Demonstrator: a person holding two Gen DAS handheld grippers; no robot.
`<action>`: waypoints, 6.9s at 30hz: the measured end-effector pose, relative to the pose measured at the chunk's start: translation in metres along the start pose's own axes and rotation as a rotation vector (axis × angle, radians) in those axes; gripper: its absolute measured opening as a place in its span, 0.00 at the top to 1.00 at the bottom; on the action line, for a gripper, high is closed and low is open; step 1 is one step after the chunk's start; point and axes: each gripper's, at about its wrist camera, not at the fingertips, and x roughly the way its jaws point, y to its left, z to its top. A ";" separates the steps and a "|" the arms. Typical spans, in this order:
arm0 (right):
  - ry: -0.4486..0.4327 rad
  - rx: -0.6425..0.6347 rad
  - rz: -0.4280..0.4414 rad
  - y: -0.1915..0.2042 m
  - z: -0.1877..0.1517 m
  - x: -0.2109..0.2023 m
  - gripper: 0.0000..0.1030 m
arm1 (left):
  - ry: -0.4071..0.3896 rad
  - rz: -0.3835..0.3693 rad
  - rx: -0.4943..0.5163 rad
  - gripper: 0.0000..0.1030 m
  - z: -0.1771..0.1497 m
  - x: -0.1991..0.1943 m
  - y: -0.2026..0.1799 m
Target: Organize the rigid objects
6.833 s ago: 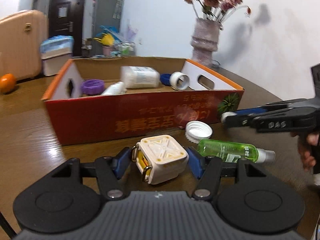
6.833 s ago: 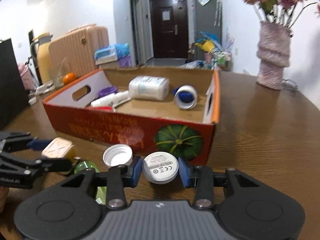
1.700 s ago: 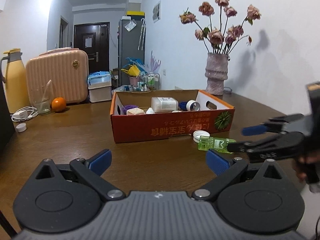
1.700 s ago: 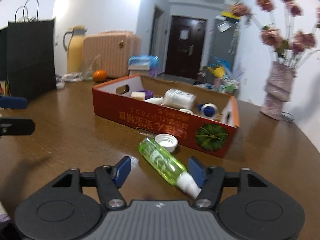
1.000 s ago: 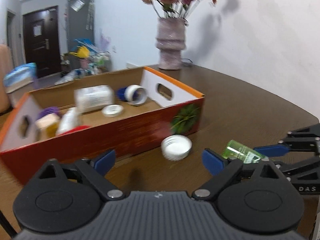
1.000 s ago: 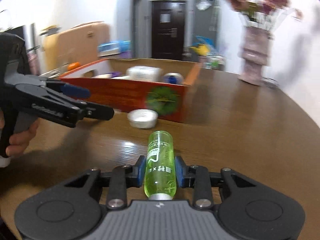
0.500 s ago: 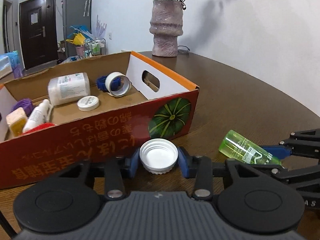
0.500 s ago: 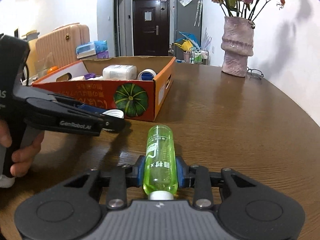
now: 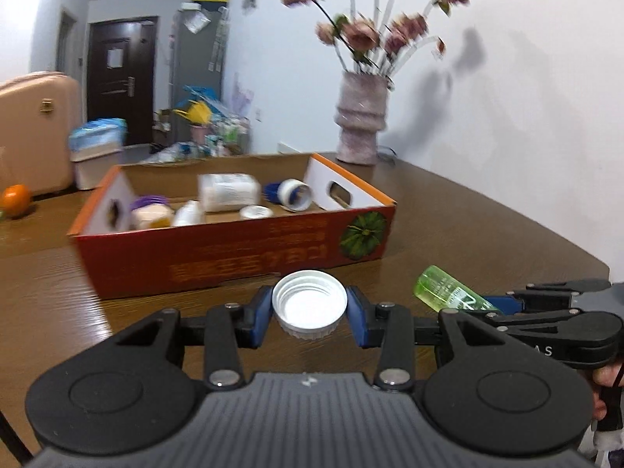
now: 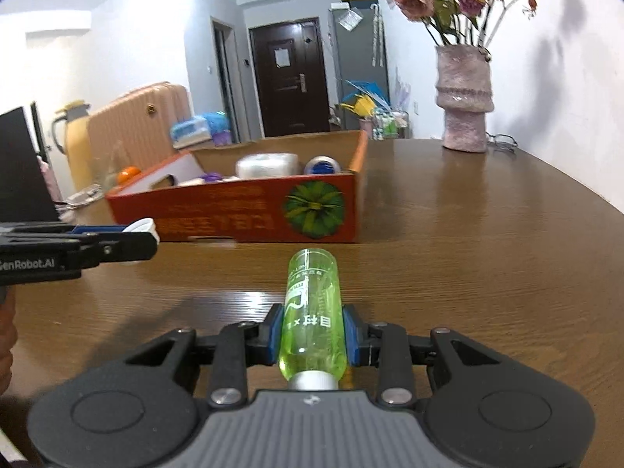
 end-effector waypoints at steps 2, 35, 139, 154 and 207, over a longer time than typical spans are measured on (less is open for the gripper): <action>-0.020 0.000 0.016 0.013 -0.002 -0.009 0.71 | -0.017 0.014 -0.020 0.60 -0.001 -0.018 0.009; -0.080 -0.190 0.127 0.045 0.152 0.035 0.71 | -0.048 -0.018 0.047 0.60 0.092 0.029 0.063; -0.397 -0.077 -0.116 0.146 -0.081 -0.208 0.00 | -0.352 0.298 0.048 0.00 -0.100 -0.258 -0.017; -0.405 -0.095 -0.107 0.157 -0.078 -0.208 0.00 | -0.362 0.297 0.009 0.00 -0.099 -0.258 -0.010; -0.396 -0.088 -0.103 0.155 -0.079 -0.206 0.00 | -0.366 0.289 0.028 0.00 -0.099 -0.259 -0.013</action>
